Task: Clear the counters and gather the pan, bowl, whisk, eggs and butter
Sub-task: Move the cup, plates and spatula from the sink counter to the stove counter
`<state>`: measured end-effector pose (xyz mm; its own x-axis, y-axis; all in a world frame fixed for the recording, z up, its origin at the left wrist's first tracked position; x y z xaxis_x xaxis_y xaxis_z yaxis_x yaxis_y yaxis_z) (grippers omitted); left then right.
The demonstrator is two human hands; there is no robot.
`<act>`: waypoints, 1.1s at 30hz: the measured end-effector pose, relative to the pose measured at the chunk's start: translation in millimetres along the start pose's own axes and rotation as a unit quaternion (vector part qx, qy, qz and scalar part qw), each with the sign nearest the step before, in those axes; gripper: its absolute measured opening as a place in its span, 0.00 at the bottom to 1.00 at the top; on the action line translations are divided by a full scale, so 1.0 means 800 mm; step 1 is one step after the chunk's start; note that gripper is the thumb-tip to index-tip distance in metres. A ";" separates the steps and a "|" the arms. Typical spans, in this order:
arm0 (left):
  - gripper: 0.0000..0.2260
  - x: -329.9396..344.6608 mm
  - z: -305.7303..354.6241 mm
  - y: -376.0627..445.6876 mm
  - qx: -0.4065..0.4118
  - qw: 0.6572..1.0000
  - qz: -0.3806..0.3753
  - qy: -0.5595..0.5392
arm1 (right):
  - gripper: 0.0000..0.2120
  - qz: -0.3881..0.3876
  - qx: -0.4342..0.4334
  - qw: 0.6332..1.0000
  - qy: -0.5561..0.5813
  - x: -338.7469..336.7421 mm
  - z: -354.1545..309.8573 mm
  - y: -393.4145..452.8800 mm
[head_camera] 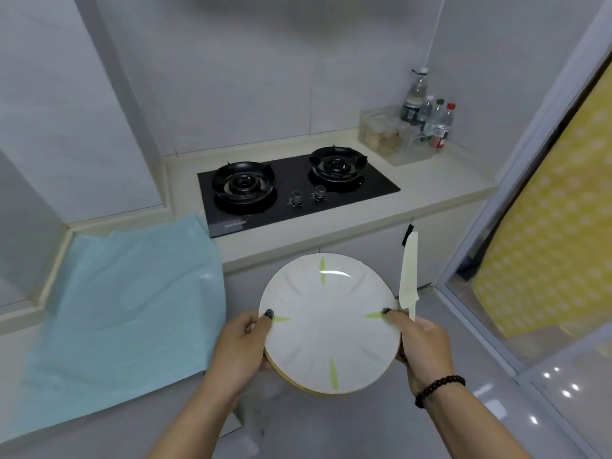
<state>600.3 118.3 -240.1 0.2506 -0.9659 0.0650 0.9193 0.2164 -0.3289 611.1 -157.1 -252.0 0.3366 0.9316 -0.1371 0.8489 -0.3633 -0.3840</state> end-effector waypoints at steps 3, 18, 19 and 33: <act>0.14 0.059 0.002 0.024 0.001 1.000 -0.004 -0.016 | 0.18 0.000 -0.015 1.000 -0.006 -0.036 -0.028 0.046; 0.17 0.276 0.034 0.175 -0.034 0.998 -0.049 -0.002 | 0.15 0.054 0.007 0.998 -0.004 -0.140 -0.077 0.252; 0.17 0.287 0.038 0.187 -0.033 0.998 -0.053 0.002 | 0.16 0.057 0.011 0.998 -0.006 -0.143 -0.081 0.265; 0.16 0.489 0.087 0.428 -0.038 0.993 -0.106 0.032 | 0.16 0.138 0.017 0.990 0.012 -0.185 -0.181 0.519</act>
<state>1034.2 -175.4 -261.5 0.0309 -0.9962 0.0813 0.9228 -0.0028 -0.3853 972.9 -447.8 -258.6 0.5638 0.7962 -0.2198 0.7087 -0.6029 -0.3664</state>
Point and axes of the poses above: each hand's wrist, its own y-axis towards the middle knuckle, its own x-axis out of the palm, z = x × y, the point moved 7 cm from there along y, towards the middle knuckle, and after that the axes turned 14 degrees about -y, right-handed, at the moved point
